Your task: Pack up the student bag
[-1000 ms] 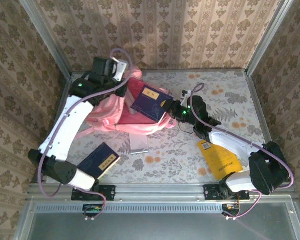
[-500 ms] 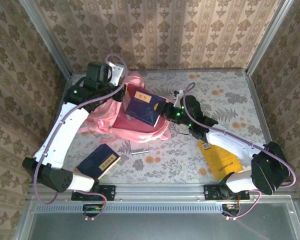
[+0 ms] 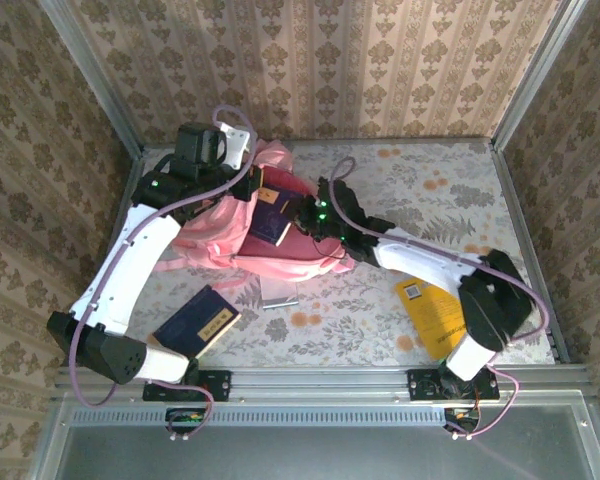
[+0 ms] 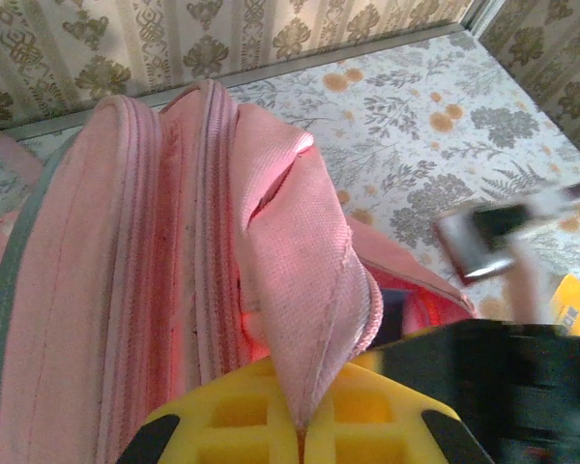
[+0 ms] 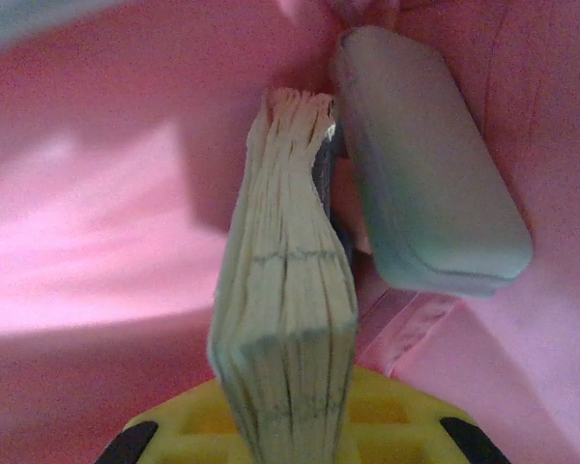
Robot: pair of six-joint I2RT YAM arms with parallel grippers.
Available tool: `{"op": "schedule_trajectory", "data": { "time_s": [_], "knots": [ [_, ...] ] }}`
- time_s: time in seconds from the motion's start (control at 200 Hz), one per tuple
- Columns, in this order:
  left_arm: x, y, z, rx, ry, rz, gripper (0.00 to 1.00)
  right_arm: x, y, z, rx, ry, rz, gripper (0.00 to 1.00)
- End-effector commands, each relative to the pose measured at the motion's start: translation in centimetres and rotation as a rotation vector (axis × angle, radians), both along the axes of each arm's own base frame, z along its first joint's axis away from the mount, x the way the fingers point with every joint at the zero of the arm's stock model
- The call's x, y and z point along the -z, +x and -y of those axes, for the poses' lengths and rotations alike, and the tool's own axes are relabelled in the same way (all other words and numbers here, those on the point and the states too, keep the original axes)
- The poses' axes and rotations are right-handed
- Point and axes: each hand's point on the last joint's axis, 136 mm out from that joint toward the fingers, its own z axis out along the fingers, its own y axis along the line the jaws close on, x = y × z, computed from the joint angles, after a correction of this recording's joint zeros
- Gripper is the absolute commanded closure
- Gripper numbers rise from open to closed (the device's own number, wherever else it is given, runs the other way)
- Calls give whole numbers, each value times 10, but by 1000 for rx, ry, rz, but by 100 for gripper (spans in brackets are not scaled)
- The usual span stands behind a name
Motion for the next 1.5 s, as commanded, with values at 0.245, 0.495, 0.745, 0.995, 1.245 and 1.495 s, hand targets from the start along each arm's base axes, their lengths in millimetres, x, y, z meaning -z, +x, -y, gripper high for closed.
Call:
{"op": "schedule_trajectory", "data": {
  "time_s": [0.245,0.495,0.745,0.995,1.245,1.495],
  "knots": [
    [-61,-9,40,155,-296,126,100,34,59,-85,-47,88,84,93],
    [-48,-1,27,83,-259,128,100,34,57,-98,-105,-46,158,47],
    [-38,19,-9,-74,-212,135,100,4,31,-58,-119,-194,270,24],
    [-22,36,-21,-141,-235,86,100,6,0,-19,-126,-245,325,24],
    [-5,47,-27,-177,-228,46,100,-5,-20,49,-26,-461,398,30],
    [26,63,-25,-185,-212,-27,100,-21,-52,108,-8,-594,502,30]
  ]
}}
